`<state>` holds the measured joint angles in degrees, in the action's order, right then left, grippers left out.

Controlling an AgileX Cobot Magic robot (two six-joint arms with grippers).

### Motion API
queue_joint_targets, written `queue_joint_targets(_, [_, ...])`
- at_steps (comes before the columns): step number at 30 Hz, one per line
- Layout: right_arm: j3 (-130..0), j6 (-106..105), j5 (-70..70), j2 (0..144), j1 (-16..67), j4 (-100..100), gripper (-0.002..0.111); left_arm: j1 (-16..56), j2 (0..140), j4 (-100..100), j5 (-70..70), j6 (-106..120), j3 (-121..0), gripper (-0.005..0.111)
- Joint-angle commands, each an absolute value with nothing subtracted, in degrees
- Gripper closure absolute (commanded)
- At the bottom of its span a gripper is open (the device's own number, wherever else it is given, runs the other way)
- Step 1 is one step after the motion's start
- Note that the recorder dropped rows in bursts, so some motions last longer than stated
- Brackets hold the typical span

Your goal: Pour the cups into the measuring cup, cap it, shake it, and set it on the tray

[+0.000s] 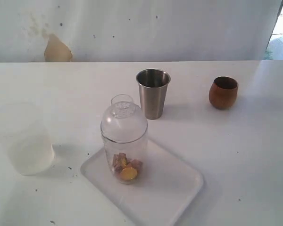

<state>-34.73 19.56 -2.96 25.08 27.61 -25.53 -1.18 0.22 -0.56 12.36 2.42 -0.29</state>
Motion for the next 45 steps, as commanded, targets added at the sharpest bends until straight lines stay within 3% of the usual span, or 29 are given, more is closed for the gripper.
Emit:
queue_joint_targets(1, [-34.8, 21.4, 10.7, 15.3, 27.4, -25.3, 0.108, -1.2, 0.0, -0.5, 11.7, 2.0, 0.0, 0.107])
queue_joint_targets(13, [-34.8, 21.4, 23.5, 0.3, 27.4, -25.5, 0.108, -1.2, 0.0, -0.5, 11.7, 2.0, 0.0, 0.107])
queue_joint_targets(37, [-34.6, 21.3, 24.3, 0.0, 27.3, -24.8, 0.108, -1.2, 0.0, -0.5, 11.7, 2.0, 0.0, 0.107])
queue_joint_targets(45, [-33.8, 13.4, 23.1, 0.0, 21.0, -15.7, 0.108, -1.2, 0.0, -0.5, 11.7, 2.0, 0.0, 0.107])
